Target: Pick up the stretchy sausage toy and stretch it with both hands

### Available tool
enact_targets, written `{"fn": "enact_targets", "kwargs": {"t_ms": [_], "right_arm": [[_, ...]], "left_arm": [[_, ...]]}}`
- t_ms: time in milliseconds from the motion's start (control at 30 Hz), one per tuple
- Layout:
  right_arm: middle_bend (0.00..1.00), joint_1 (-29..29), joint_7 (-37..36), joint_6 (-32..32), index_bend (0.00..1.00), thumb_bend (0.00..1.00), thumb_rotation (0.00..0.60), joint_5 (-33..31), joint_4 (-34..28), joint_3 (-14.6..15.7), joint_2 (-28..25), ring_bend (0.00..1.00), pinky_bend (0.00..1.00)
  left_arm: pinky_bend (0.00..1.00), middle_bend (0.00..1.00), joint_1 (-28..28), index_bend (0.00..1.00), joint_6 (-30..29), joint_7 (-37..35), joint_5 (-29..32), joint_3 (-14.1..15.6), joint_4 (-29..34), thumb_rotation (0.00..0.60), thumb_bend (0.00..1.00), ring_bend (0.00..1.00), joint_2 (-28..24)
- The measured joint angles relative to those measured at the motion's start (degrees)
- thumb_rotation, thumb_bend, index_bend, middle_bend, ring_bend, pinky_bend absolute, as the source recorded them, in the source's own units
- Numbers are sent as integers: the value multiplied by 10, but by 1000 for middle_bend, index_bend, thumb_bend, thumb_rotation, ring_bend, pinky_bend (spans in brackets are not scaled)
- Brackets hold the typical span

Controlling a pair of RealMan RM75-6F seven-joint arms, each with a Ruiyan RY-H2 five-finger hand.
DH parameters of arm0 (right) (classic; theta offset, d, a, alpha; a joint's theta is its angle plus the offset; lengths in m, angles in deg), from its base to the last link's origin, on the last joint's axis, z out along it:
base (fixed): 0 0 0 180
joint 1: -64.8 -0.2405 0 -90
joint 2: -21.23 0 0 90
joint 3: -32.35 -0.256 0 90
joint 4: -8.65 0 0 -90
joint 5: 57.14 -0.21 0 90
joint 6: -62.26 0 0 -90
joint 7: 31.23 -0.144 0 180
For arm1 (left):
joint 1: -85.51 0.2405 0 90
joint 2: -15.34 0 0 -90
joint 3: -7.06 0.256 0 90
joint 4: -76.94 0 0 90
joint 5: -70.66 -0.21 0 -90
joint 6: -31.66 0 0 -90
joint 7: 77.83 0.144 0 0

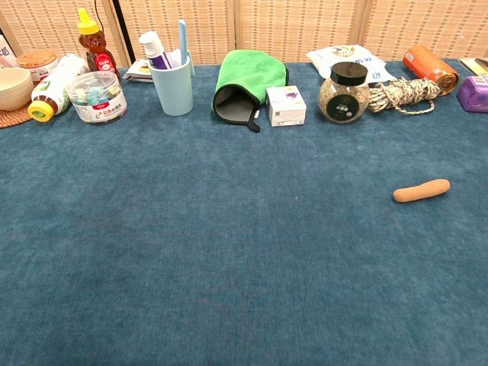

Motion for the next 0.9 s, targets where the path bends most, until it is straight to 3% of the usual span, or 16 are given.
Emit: {"fn": "enact_targets", "kwargs": {"t_ms": [333, 533, 667, 900], "right_arm": [[31, -5, -20, -9, 106, 94, 600, 1, 7, 0, 3, 0, 0], [41, -2, -44, -6, 92, 260, 600, 11, 9, 5, 1, 6, 0], [66, -5, -70, -9, 205, 348, 600, 17, 7, 7, -1, 24, 0], [63, -27, -97, -26, 350, 357, 600, 34, 7, 1, -11, 29, 0]], "left_arm": [[26, 72, 1, 85, 2, 2, -4, 4, 4, 359, 531, 43, -1], [27, 83, 3, 107, -10, 0, -11, 2, 9, 360, 530, 76, -5], [27, 87, 2, 124, -14, -9, -13, -3, 11, 360, 530, 88, -10], [26, 87, -2, 118, -18, -16, -19, -10, 19, 361, 531, 88, -23]]}}
